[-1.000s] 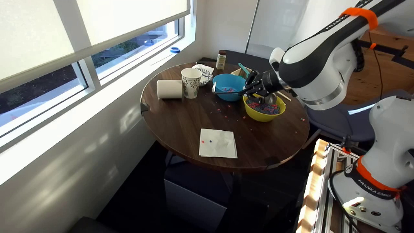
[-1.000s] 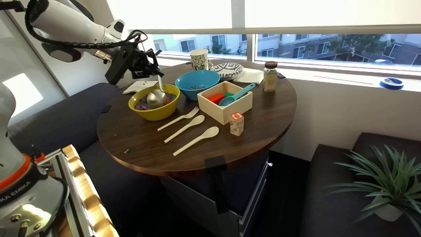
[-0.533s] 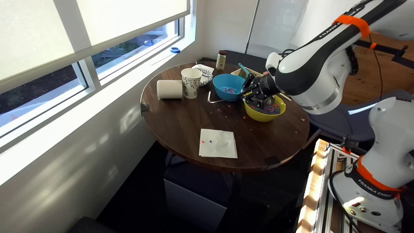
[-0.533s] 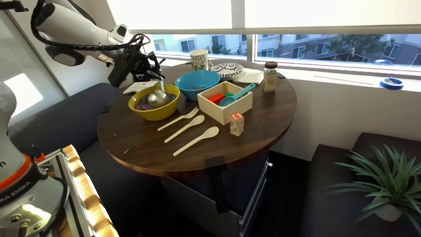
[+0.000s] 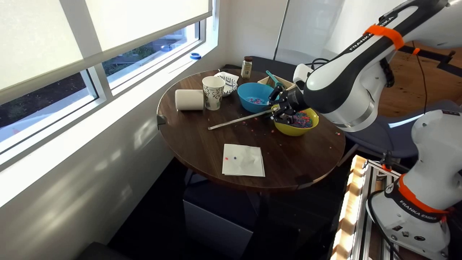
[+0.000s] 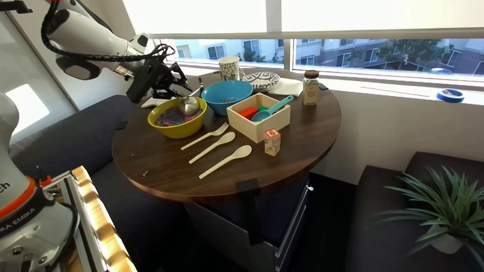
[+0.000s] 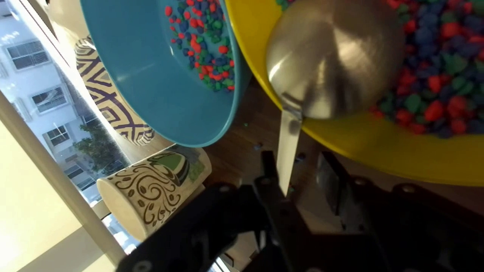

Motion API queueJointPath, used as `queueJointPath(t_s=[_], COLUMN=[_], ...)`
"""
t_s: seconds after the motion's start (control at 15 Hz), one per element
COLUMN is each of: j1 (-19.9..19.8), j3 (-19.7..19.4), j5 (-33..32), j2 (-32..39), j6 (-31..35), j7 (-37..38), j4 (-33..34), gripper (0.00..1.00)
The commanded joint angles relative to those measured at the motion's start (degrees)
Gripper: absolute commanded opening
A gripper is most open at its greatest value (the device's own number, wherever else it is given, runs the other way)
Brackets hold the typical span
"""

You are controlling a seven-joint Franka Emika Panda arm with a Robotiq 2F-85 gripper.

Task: Pick up the silver utensil, scoop some of the substance from the yellow bowl and pour it into the blue bowl, put the silver utensil back on the yellow bowl and table

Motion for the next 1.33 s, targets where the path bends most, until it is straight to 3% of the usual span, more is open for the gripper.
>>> queueJointPath(t_s=[0.0,0.27,0.33,0.73,0.8,0.87,1.27], j1=[2.36,0.37,-0.43,-5.52,-5.99,-4.89,-5.08], j3=[-1.36,2.6,3.51,7.56,8.35,6.73,6.92], j5=[-0.47,2.78,4.36,21.33,22.14,15.95,15.92], j2=[-0.14,-1.1,-1.19,-1.26,-3.16,-0.53,-0.63], j6=[-0.11,0.94,0.8,-0.53,0.06,0.18,0.18], j7=[0.9,-0.9,-1.73,-10.85,-11.94,-6.43,-6.77], j4=[0.01,0.63,1.14,8.91,10.01,6.84,7.19], gripper=[0.67,0.97,1.0,1.0,1.0,1.0,1.0])
